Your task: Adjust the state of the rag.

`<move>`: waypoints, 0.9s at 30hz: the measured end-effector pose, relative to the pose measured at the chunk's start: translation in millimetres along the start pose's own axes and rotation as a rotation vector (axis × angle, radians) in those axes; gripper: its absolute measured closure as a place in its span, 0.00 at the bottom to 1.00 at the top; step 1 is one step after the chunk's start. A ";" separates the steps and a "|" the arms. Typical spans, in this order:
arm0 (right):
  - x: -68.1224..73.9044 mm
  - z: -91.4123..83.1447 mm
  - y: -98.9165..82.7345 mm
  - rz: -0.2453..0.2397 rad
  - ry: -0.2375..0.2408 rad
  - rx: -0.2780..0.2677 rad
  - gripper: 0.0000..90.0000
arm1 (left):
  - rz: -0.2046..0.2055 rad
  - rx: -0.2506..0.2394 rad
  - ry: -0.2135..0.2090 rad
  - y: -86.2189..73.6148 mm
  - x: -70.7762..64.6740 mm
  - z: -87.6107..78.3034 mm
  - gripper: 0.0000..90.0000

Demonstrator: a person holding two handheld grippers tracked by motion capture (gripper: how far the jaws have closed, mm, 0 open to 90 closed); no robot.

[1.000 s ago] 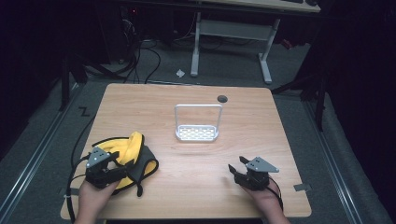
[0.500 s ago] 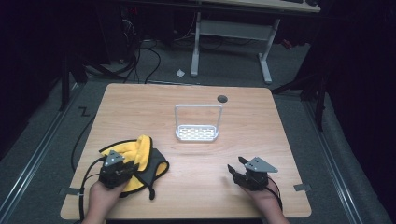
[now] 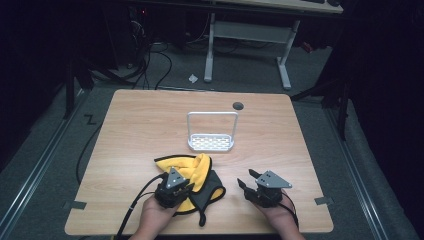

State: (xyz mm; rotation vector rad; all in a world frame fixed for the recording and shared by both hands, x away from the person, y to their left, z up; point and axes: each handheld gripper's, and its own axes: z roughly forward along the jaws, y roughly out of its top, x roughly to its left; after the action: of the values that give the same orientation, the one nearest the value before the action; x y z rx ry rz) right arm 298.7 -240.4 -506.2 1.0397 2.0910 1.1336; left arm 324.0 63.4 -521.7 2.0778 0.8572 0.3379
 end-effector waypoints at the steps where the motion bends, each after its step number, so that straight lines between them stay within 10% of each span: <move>1: 3.0 -0.3 1.8 -0.003 0.010 -0.007 0.50 | 0.000 -0.004 -0.006 1.0 -2.1 2.0 0.84; 14: 58.0 16.6 24.5 -0.121 0.173 -0.031 0.50 | -0.177 -0.083 -0.050 -9.5 20.3 -33.3 0.43; 22: 66.8 49.0 24.5 -0.146 0.182 0.099 0.56 | -0.169 0.003 -0.031 -29.5 13.8 -27.2 0.54; 27: 66.3 56.8 18.3 -0.163 0.176 0.177 0.79 | -0.131 0.023 -0.021 -28.1 8.7 -20.8 0.65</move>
State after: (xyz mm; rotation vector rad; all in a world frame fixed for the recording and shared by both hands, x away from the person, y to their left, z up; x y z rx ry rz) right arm 310.7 -154.0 -525.2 0.8541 2.4031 1.0054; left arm 307.0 93.5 -531.8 2.0309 0.9840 0.2361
